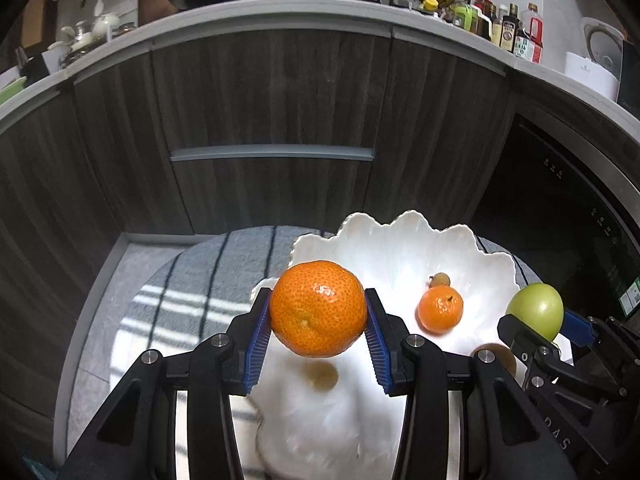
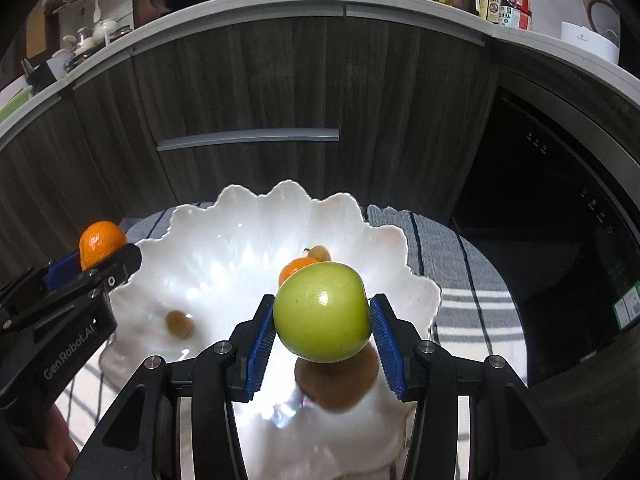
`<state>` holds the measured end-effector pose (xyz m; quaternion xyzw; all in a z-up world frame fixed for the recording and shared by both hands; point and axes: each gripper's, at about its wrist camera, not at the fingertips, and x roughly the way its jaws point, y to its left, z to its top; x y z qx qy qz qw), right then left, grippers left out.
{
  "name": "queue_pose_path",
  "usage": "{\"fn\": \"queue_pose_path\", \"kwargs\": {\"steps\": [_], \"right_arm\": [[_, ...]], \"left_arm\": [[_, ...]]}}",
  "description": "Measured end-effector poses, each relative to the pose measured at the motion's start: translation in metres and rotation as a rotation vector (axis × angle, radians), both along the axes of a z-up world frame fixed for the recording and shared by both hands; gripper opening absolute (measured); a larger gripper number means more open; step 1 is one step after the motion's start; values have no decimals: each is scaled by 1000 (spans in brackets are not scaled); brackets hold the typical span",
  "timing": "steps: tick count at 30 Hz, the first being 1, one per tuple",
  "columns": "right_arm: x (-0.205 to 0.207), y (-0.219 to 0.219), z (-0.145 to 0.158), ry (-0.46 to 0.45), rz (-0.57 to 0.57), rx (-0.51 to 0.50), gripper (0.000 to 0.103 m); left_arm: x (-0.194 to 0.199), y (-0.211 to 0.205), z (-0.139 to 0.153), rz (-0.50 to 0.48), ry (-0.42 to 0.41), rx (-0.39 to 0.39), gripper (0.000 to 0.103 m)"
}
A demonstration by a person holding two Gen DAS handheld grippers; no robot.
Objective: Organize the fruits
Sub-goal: 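Carry the orange and green apple over the white bowl while opening both tools to drop them, then withdraw both tools from the bowl toward the mango and lemon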
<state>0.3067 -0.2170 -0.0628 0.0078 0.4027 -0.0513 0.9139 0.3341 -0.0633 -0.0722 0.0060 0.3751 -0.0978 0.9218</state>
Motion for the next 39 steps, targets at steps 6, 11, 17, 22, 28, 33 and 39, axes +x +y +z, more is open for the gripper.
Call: {"fn": "queue_pose_path", "kwargs": {"steps": [6,11,17,22,28,33,39], "right_arm": [[16,-10,-9,29,-13,11,48],[18,-12,-10,36,-16,1,52],[11,-9,6,-16,-36,-47,74],[3,-7,20,-32,-50,-50,75],[-18,0,43,-71,-47,-50,75],[-43,2,60,-99,-50,-51,76],[-74,4,64,-98,-49,-55,76]], "left_arm": [[15,-11,-14,-17,47,14,45],[9,-9,-9,29,9,36,82],[6,0,3,53,-3,38,86],[-9,12,21,72,-42,32,97],[-33,19,46,75,-70,40,98],[-64,24,62,75,-90,44,98],[-100,32,65,79,-91,57,98]]}}
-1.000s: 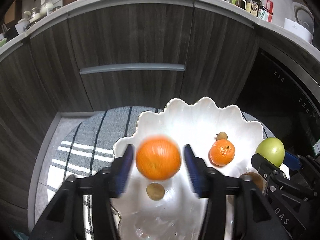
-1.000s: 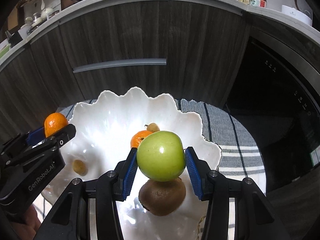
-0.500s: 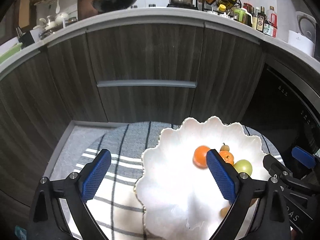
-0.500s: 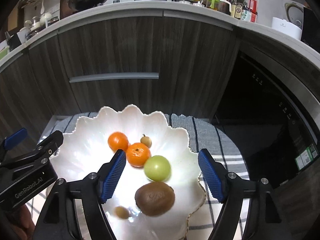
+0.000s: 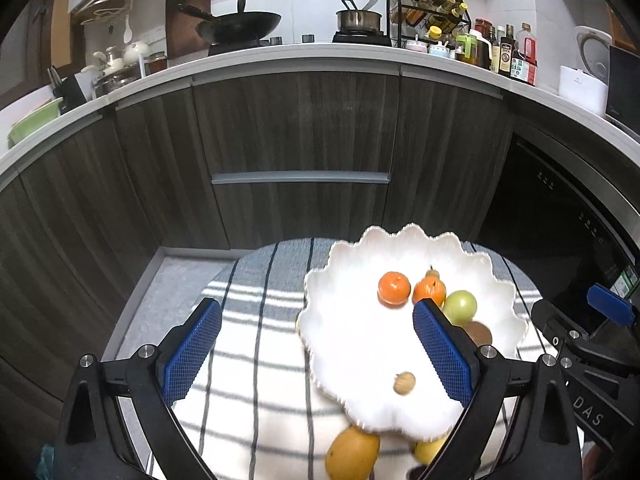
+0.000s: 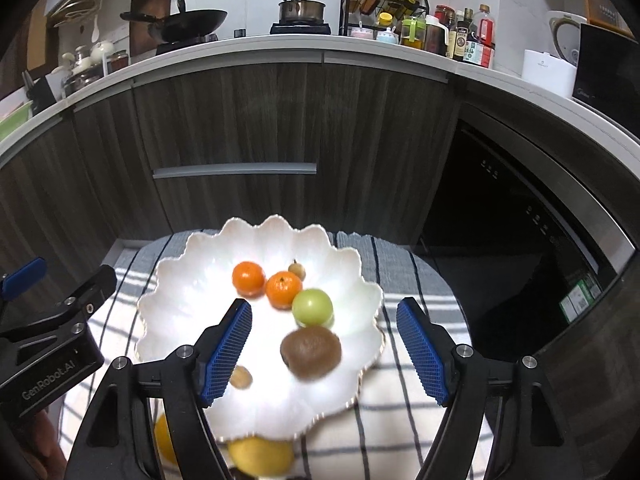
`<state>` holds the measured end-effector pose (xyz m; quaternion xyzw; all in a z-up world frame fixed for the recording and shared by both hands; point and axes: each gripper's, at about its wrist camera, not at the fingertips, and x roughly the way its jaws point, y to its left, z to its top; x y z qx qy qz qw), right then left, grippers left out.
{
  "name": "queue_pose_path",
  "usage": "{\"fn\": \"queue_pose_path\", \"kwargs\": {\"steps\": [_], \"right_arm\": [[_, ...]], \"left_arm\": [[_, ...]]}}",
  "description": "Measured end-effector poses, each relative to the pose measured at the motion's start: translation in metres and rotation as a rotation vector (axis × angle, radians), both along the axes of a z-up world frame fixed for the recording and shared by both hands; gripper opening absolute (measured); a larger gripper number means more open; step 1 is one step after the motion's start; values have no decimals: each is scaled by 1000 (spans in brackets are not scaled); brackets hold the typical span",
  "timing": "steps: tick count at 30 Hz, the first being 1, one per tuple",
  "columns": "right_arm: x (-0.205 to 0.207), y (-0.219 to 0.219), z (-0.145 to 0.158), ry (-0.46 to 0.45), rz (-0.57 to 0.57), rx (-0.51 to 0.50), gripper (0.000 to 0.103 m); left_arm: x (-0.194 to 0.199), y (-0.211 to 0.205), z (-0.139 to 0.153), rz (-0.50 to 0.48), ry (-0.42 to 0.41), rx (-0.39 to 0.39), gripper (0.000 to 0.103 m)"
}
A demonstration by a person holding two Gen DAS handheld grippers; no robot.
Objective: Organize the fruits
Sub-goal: 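Withdraw both tools from the bowl toward the mango and lemon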
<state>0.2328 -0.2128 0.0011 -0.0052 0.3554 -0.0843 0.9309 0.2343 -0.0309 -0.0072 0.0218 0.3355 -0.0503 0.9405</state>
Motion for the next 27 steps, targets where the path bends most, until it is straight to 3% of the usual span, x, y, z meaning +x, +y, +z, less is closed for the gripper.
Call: {"fn": "queue_pose_path", "kwargs": {"steps": [13,27], "right_arm": [[-54,10,-16,24,0,-5,76],[-71,5,-69,96,-22,-7,75]], "left_arm": [[-47,9,-25,-1,33,29,97],[-61,5,-85,-20,103,27,97]]}}
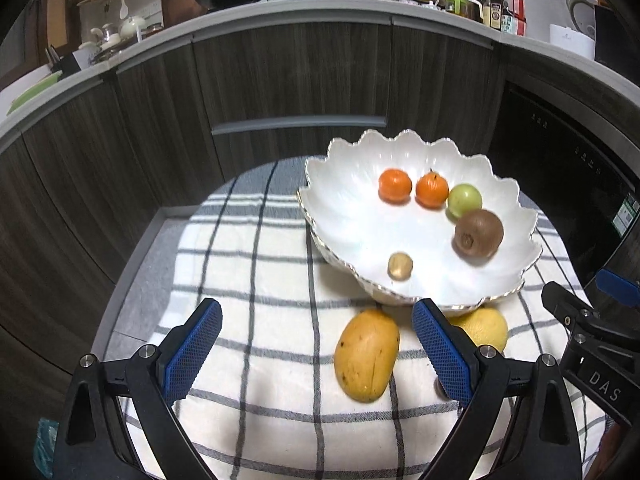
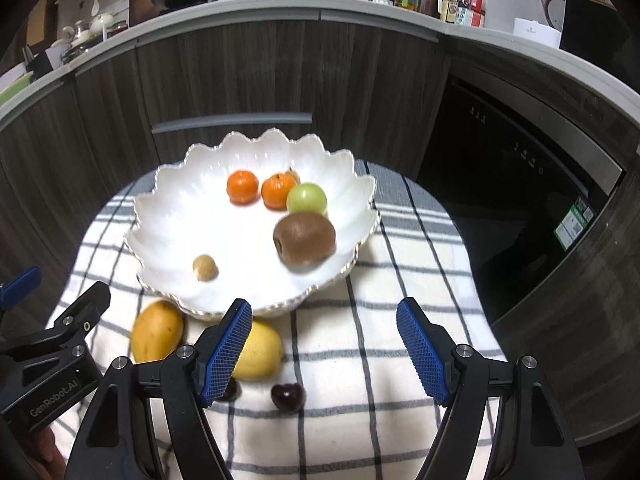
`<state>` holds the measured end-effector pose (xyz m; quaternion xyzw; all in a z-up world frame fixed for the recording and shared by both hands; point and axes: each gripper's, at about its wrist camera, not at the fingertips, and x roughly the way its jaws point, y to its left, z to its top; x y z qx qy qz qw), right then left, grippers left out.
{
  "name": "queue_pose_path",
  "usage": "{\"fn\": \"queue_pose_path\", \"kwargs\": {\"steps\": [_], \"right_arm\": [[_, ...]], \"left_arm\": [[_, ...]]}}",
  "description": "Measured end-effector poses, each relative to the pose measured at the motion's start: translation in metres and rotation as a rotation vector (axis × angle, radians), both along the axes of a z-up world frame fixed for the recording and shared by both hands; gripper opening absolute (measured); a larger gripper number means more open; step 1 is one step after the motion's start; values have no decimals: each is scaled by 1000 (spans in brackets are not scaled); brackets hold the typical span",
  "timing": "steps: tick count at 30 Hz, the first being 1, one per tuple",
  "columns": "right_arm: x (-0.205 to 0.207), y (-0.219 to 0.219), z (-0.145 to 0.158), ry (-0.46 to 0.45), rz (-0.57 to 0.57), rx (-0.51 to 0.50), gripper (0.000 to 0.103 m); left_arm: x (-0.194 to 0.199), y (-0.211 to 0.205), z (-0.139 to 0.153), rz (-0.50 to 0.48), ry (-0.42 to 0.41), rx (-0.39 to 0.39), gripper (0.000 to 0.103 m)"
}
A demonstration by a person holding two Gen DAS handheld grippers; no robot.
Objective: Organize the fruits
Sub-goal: 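Withdraw both tools from the bowl toward the mango and lemon, then grasp the mango with the left tool while the right tool grasps the lemon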
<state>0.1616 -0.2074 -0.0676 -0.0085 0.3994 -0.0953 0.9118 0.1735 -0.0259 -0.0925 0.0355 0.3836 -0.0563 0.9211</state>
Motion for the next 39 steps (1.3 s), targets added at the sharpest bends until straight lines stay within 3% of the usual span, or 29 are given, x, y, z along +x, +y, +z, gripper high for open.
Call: {"fn": "queue_pose_path", "kwargs": {"steps": [6,10,25,32,39], "right_arm": [[-3,-1,-21,32,-7,14,76],[-6,-2,-32,40,-17,15,75],[-1,-4,-50,68,-31,6,76],[0,-5,-53,78,-31,7,76],[0,-3,-51,72,-35,6,76]], "left_arm": [[2,-5,-23,-26,35,-4,97],[4,-10,-37,-48,62,7,88],[14,-26,-73,-91,148,35,79],[18,-31,-81,-121,179,17,51],[15,-27,-79,-113,188,5,50]]}}
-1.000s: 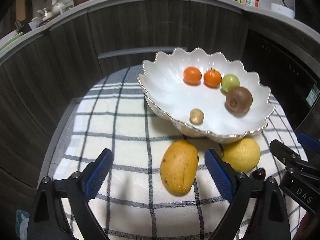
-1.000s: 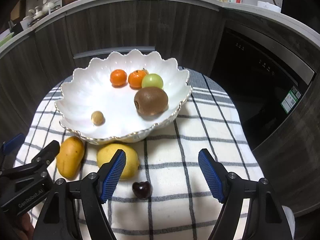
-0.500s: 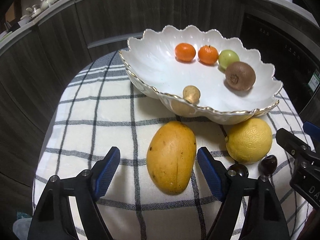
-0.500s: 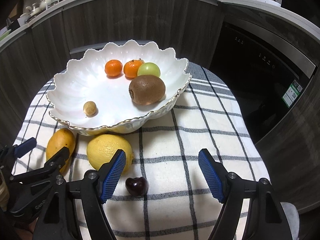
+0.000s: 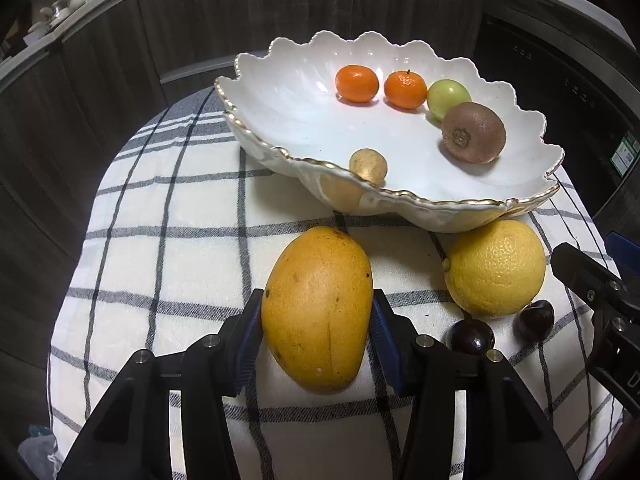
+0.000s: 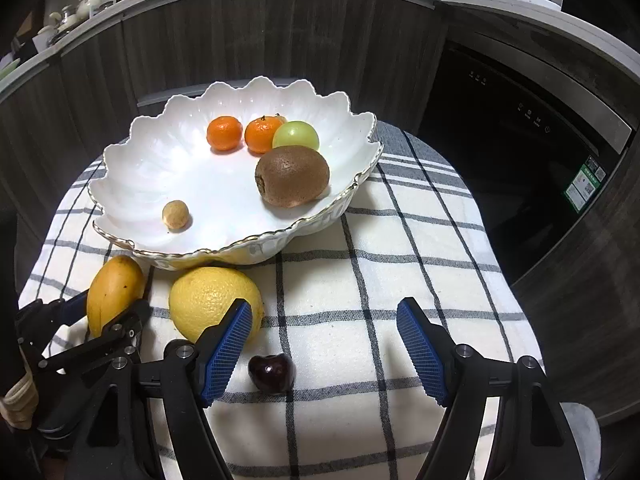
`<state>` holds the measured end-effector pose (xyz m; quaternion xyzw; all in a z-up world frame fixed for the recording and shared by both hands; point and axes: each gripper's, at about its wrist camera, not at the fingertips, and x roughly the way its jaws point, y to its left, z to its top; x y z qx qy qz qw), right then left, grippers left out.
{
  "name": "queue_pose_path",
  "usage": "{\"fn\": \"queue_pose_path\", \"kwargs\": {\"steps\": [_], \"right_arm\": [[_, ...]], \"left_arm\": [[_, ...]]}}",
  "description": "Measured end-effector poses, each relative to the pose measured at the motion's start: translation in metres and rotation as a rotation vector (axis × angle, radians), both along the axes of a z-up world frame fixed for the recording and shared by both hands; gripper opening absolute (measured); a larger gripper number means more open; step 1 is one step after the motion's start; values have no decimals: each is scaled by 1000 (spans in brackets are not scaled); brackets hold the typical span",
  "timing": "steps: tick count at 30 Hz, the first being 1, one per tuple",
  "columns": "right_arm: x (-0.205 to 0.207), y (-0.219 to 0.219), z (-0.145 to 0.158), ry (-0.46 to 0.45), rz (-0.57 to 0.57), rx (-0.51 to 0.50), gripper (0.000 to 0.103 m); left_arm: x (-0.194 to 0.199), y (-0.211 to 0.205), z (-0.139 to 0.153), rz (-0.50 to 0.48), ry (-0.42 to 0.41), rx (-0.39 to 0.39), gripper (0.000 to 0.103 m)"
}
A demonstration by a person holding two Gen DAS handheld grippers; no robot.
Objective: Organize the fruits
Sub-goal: 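Grasp the mango with the left tool while the right tool grasps the lemon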
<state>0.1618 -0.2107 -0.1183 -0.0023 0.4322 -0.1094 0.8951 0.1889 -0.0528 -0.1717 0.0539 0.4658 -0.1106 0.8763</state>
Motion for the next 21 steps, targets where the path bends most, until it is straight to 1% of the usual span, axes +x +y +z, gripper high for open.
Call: {"fn": "queue_pose_path", "kwargs": {"steps": [3,8,11,16,21], "right_arm": [[-1,2,2,-3,9,3,76],[-2,11,6,-12,31,23,76],[0,18,7,-15,49,28,76],[9,33,1,2,74,44,76],[21,42,-7,30,72,74,76]], "left_arm": [[-2,5,2,14,6,-8,50],[-7,18,9,41,-10,0,50],[-8,29,12,66,-12,-11,50],[-4,45,16,108,-28,-5,50],[-1,58,20,136,-50,1,50]]}}
